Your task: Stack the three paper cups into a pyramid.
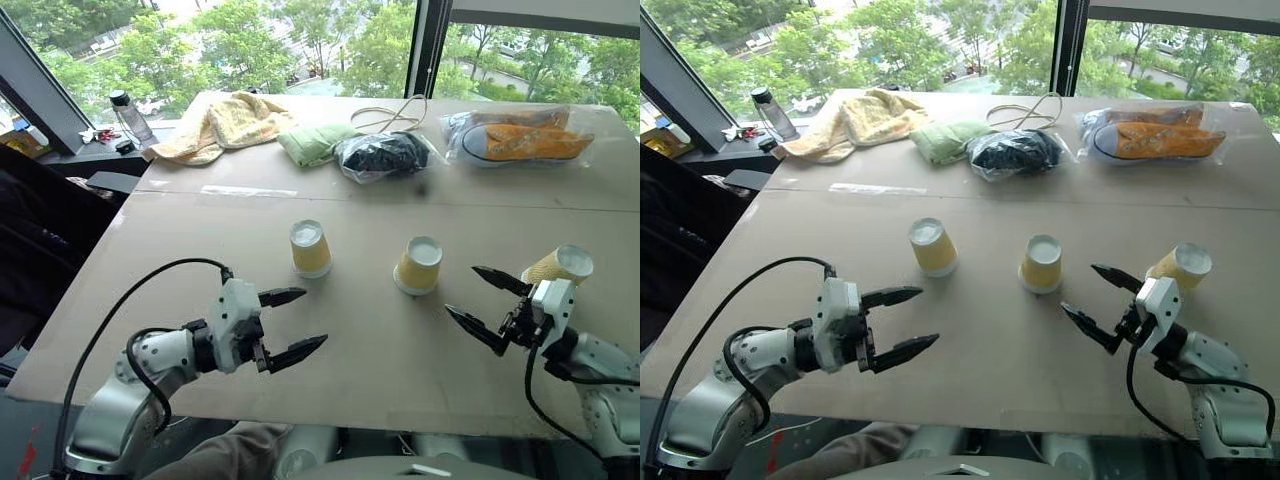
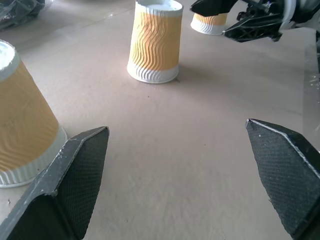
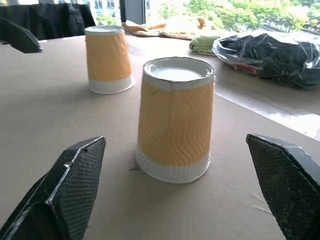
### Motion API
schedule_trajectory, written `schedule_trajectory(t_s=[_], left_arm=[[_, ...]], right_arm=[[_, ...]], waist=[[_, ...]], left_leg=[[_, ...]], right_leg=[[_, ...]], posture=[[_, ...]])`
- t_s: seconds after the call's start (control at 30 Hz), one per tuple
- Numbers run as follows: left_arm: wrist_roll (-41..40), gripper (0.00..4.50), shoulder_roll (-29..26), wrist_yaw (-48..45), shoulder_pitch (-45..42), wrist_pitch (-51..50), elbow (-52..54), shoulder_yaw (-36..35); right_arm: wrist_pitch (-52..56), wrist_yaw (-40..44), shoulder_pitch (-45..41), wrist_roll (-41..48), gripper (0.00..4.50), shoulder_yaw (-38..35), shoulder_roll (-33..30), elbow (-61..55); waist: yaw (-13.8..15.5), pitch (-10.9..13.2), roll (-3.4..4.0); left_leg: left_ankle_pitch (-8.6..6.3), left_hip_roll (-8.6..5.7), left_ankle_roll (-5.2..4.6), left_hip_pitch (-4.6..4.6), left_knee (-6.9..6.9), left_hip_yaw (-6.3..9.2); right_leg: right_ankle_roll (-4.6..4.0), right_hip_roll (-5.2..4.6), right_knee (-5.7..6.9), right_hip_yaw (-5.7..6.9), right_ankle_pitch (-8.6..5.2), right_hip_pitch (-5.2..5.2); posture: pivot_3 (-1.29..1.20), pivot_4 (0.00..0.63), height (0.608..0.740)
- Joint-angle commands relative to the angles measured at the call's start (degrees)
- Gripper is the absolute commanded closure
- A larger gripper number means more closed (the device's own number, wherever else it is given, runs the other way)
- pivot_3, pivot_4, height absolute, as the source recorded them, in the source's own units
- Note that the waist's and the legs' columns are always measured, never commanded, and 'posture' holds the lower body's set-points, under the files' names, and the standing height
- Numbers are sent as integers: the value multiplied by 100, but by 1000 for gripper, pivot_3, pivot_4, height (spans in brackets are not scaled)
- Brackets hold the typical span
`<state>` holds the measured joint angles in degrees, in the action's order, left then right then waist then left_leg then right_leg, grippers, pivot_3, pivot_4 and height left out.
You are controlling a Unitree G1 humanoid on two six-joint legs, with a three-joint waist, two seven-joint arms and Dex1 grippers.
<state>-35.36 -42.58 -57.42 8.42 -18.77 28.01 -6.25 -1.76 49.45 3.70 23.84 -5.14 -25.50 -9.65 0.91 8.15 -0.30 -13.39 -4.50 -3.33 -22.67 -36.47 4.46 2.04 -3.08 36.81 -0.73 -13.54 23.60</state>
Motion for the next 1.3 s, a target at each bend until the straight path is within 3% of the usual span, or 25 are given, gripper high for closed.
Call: schedule_trajectory(t_s=[0.03, 0.2, 0.43, 0.53, 0.63, 0.67, 0.9, 1.3], left_arm=[[-657, 0, -323, -268, -296, -316, 423, -380], [-1205, 0, -766, -478, -666, -737, 567, -725], [-1342, 0, -775, -358, -936, -914, 577, -809], [-1434, 0, -731, -269, -993, -990, 630, -809], [-1496, 0, -734, -223, -1023, -1058, 666, -828], [-1516, 0, -736, -211, -1029, -1073, 674, -841], [-1808, 0, -619, 249, -1167, -1306, 619, -1010], [-963, 0, -643, 1260, -1334, -1448, 227, -1107]], right_arm=[[231, -286, -396, -61, 44, 214, 175, -83], [542, -339, -995, -186, 44, 714, 406, 29], [495, -645, -1311, -452, 44, 849, 714, 274], [465, -679, -1340, -483, 817, 853, 754, 324], [461, -641, -1360, -527, 2112, 866, 739, 376], [462, -639, -1371, -534, 2273, 862, 742, 389], [478, -835, -1817, -676, 2273, 902, 917, 651], [546, -1441, -3242, -1387, 2273, 1326, 1633, 1957]], waist=[[-9, 0, 4], [-24, 10, -2], [-12, 11, 6], [-19, 11, 6], [-24, 11, 6], [-27, 11, 6], [-37, 11, 6], [-134, 12, 6]], left_leg=[[0, 0, 1, -1, 0, 0], [1, -1, 3, -2, 4, 0], [5, -2, 10, 8, 4, 0], [7, -2, 17, 6, 6, 0], [3, -2, 13, 7, 6, 0], [3, -2, 12, 7, 6, 0], [4, -1, 13, 9, 6, 0], [14, -4, 36, 8, 9, 0]], right_leg=[[5, 0, 0, 0, 3, 1], [5, 1, -1, 0, 4, 2], [4, 6, 3, -3, 5, -2], [5, 6, 2, -3, 5, 0], [5, 6, 3, -3, 6, 0], [5, 6, 3, -3, 6, 0], [5, 8, 5, -5, 6, 1], [5, 10, 10, -6, 7, 8]], posture=[[0, 150, 740], [0, 150, 740], [0, 150, 740], [0, 150, 740], [0, 150, 740], [0, 150, 740], [0, 150, 740], [0, 150, 740]])
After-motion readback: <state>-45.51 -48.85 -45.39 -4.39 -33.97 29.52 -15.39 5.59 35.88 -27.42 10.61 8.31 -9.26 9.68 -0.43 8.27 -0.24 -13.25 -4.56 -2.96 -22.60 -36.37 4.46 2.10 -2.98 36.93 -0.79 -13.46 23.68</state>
